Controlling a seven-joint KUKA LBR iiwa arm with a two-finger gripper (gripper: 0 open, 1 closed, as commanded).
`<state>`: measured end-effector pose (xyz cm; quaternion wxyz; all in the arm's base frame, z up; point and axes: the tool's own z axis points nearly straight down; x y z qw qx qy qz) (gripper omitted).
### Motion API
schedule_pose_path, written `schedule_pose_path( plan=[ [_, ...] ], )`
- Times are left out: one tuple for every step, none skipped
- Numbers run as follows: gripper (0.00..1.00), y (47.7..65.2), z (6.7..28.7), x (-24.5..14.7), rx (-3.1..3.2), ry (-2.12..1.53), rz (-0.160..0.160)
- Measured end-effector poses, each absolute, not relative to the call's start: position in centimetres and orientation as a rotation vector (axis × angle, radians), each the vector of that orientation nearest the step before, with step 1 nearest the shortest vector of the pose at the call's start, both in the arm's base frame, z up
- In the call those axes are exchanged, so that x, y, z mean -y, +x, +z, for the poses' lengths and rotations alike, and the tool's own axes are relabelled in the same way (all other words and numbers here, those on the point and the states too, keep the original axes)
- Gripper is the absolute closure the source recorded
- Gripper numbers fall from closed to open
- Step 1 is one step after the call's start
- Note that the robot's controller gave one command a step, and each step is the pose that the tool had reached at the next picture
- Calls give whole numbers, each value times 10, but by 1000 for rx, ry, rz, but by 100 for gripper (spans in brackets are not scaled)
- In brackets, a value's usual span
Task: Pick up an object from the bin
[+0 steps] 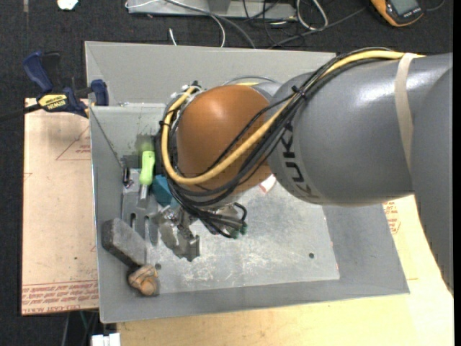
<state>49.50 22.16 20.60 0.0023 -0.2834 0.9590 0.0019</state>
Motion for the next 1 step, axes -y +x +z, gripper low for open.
schedule_pose_path(
  plan=[
    [100,496,224,-222,-3005,-886,7]
  ],
)
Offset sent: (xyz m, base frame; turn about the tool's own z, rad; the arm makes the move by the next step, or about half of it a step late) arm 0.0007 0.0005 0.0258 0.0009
